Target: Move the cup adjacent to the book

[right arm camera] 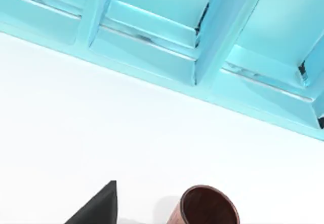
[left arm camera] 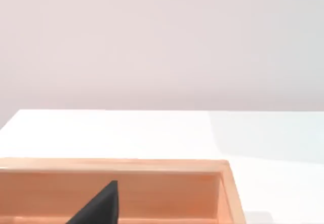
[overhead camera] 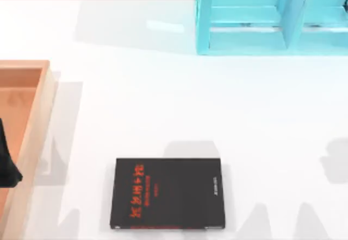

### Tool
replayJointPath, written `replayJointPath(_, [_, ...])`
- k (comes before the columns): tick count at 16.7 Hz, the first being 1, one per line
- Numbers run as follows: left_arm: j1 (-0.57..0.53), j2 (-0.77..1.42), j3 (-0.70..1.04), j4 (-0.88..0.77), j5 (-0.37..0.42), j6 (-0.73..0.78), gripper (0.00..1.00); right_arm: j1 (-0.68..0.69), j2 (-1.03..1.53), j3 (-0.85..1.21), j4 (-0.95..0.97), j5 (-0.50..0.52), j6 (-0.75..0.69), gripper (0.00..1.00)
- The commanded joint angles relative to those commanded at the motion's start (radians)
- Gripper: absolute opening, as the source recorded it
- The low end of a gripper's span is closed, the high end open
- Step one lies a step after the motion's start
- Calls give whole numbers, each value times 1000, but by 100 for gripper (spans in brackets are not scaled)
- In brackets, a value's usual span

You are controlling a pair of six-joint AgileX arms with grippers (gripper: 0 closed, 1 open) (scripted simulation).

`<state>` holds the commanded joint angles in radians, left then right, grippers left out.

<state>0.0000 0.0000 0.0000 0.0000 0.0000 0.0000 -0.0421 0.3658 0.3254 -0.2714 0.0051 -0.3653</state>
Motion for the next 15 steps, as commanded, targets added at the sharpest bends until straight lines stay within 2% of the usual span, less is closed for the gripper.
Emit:
replayJointPath(9, [0, 0, 0, 0, 0, 0, 100, -70, 794, 657, -563, -12, -766, 100])
replayJointPath(15, [0, 0, 0, 0, 0, 0, 100, -129, 1220, 1021, -869, 4, -1169, 100])
